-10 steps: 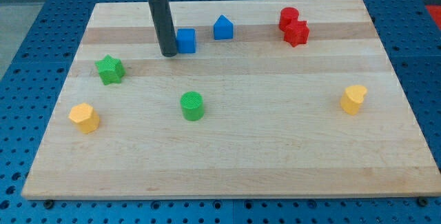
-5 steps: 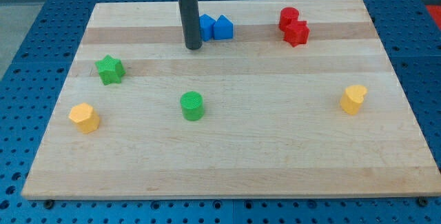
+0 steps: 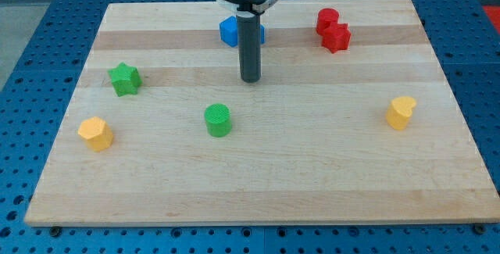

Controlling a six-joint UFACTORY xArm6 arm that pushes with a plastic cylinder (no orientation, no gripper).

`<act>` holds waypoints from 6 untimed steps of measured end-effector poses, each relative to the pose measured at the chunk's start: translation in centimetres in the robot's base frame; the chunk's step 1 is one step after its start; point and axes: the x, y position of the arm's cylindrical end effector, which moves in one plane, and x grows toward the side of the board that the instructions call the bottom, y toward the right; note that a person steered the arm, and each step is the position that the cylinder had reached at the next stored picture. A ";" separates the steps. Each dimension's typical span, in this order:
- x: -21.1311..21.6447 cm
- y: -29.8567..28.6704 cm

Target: Move green circle on right side of green star

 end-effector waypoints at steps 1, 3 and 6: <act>0.8 2.8; 13.0 1.9; 7.6 -9.6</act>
